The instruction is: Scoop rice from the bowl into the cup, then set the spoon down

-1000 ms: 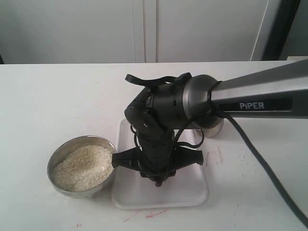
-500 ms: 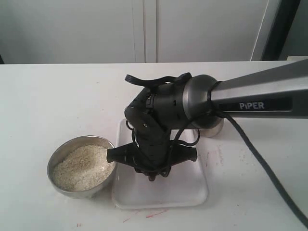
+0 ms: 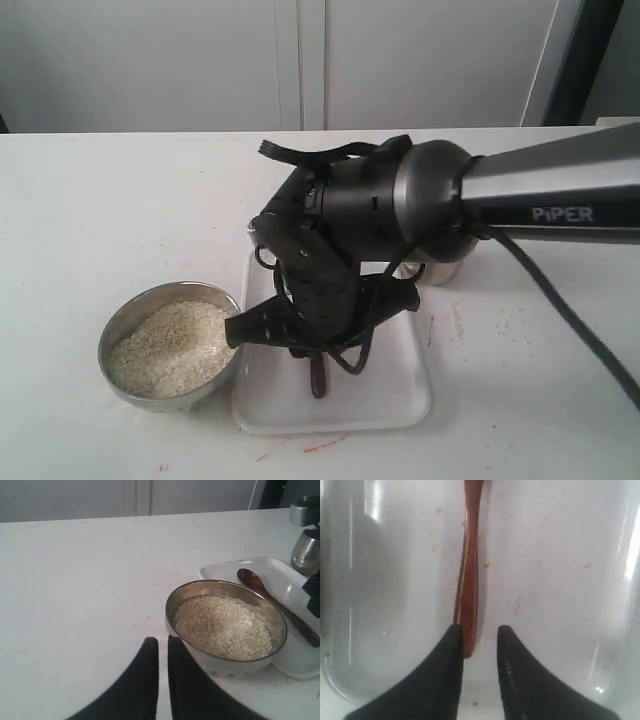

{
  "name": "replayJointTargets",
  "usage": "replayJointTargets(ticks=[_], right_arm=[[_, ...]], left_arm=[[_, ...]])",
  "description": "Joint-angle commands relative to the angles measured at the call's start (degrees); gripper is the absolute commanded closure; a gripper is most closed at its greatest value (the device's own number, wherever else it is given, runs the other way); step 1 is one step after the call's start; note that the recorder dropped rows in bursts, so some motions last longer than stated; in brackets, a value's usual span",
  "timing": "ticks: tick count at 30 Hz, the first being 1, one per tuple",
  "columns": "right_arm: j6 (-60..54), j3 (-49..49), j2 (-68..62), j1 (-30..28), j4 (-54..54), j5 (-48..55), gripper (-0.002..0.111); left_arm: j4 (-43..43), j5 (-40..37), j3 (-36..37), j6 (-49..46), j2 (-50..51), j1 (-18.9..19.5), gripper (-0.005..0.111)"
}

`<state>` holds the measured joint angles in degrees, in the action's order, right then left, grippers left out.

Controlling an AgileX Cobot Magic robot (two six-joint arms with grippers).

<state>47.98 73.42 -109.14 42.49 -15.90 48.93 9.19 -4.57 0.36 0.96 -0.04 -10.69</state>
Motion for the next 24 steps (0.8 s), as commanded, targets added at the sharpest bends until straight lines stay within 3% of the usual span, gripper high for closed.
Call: replayJointTargets(ticks=[1,8,17,24], right_arm=[[-5.66,-3.25,5.38,1.63,-6.10,4.75,0.091],[-10.80,-12.93,18.99,2.15,-6.65,4.76,0.108],[-10.91,-27.73,46.64,2.15,-0.86,5.52,0.108],[-13.08,-31.17,63.12,2.15,1.79,9.75,0.108]], left_arm=[[0.59,0.20,-0.36,0.10,0.04,-0.06,0.092],[0.59,0.20,-0.36,0.10,0.04,-0.06,0.092],[0.59,0.20,-0.36,0.10,0.04,-0.06,0.092],[0.59,0.20,-0.36,0.10,0.04,-0.06,0.092]])
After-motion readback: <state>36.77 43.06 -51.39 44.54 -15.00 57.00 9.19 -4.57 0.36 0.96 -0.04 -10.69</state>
